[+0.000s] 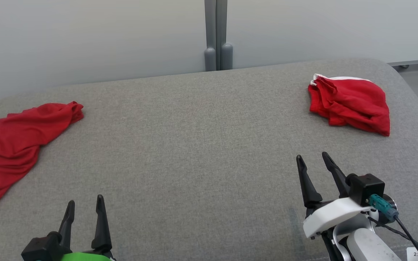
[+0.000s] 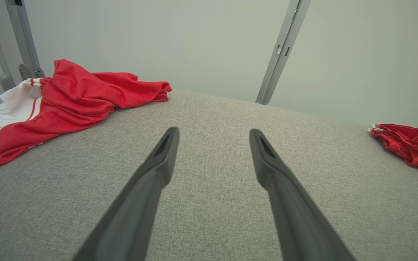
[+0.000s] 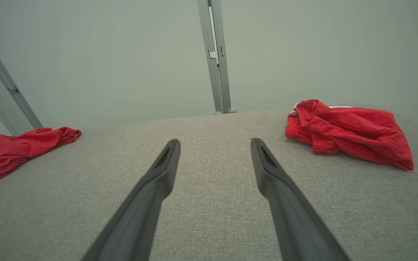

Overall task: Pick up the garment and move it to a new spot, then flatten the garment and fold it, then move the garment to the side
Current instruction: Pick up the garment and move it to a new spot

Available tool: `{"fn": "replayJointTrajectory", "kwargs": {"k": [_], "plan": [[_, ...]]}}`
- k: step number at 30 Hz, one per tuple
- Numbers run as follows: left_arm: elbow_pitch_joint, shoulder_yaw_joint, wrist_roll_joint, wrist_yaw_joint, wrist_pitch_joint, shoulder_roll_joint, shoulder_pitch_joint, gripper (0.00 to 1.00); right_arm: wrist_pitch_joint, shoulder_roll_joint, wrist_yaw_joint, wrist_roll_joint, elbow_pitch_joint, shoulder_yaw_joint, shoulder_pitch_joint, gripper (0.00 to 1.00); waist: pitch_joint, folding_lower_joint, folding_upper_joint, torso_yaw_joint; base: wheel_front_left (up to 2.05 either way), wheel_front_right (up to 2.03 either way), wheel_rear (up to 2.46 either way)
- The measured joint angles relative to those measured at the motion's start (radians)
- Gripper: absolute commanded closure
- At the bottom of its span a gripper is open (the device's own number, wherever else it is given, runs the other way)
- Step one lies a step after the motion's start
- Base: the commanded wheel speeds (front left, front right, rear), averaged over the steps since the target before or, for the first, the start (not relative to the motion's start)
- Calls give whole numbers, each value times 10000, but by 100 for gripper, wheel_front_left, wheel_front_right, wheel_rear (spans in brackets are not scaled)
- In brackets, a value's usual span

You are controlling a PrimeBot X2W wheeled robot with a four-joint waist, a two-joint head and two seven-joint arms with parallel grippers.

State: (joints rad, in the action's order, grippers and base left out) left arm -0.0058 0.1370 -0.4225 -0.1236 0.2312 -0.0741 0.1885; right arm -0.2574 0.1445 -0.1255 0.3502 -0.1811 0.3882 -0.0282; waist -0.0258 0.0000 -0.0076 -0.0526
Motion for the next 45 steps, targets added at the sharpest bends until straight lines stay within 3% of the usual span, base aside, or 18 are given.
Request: {"fn": "replayJointTrajectory", "kwargs": {"k": [17,34,45], "plan": [[-13,234,161,0,-15,21,-29,0,0,-111,-6,-100,290,-301,222,0,-59,0,0,661,0,0,0],[-180,-773,416,-2,0,180,241,0,0,-295,543,-157,163,359,216,0,-226,0,0,2685,0,0,0],[-349,-209,591,-2,-148,190,331,0,0,-431,430,-157,232,-161,307,0,-337,0,0,4150,0,0,0]]}}
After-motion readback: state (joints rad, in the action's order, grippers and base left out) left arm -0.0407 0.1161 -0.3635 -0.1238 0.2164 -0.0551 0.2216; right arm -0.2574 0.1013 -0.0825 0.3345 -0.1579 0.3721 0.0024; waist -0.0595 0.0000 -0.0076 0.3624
